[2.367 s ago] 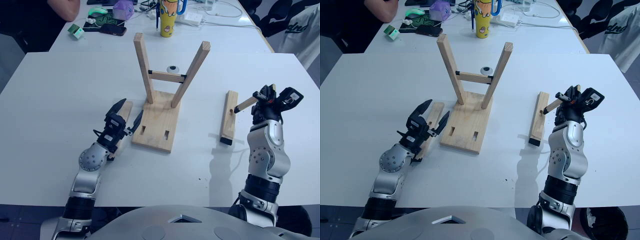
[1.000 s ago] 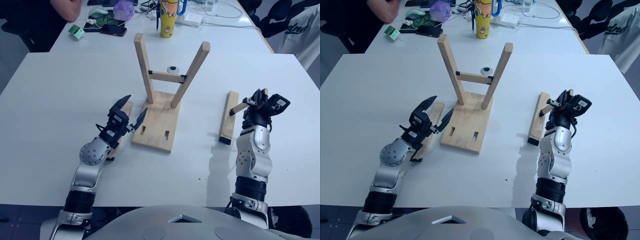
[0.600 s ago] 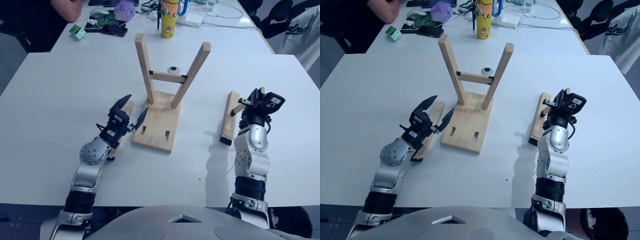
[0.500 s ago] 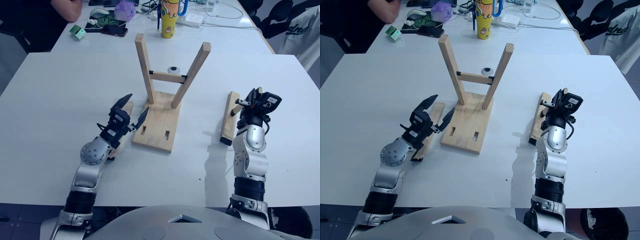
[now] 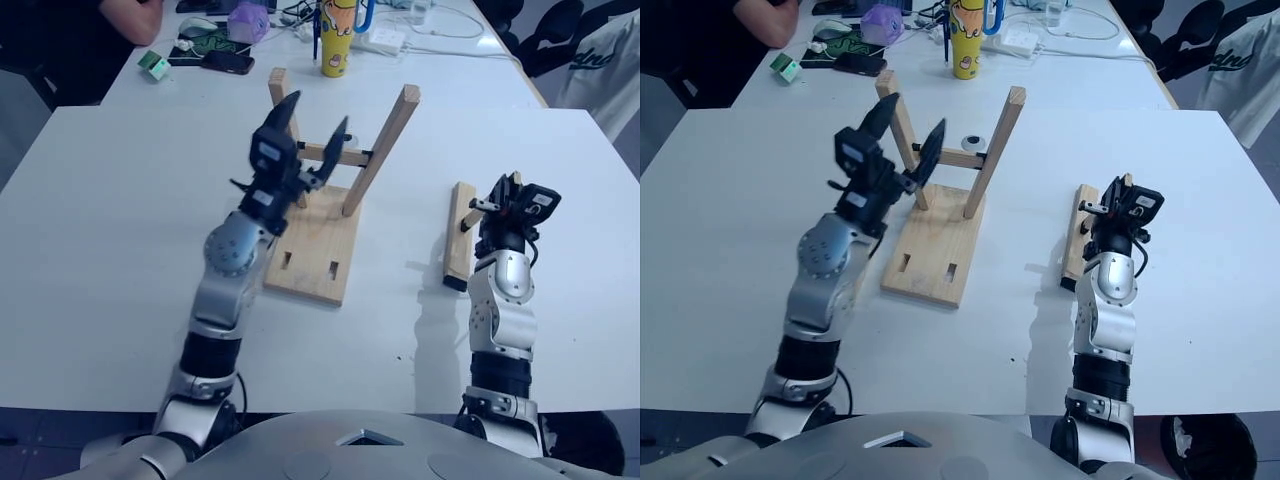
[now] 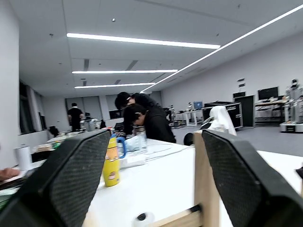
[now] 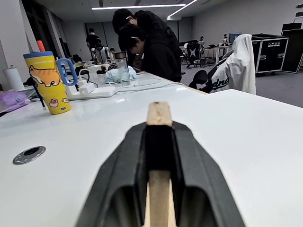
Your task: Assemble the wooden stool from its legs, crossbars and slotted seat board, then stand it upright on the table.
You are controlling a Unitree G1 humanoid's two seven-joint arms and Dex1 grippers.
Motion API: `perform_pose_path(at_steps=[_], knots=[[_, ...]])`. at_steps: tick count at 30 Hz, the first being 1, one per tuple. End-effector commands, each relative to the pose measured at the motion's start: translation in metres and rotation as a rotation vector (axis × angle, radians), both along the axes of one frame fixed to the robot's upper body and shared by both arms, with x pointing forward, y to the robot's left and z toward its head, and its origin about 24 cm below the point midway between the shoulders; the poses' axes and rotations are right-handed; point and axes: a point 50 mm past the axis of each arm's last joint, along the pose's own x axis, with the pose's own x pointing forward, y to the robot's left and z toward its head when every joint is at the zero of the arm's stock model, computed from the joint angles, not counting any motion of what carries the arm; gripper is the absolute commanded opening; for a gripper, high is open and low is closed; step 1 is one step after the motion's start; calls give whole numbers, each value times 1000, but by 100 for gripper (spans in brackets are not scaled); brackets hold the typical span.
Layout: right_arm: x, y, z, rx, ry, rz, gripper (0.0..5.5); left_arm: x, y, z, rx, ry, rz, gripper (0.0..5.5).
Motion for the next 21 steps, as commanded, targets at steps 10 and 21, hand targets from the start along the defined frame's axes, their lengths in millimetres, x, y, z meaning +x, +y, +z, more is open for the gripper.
perform_pose_path(at_steps=[10, 21], knots=[[-55, 12, -93, -27, 312, 254, 44, -6, -13, -27, 28, 46, -8, 358], [-60, 18, -104, 2, 311, 262, 44, -4, -9, -24, 56, 31, -25, 358]])
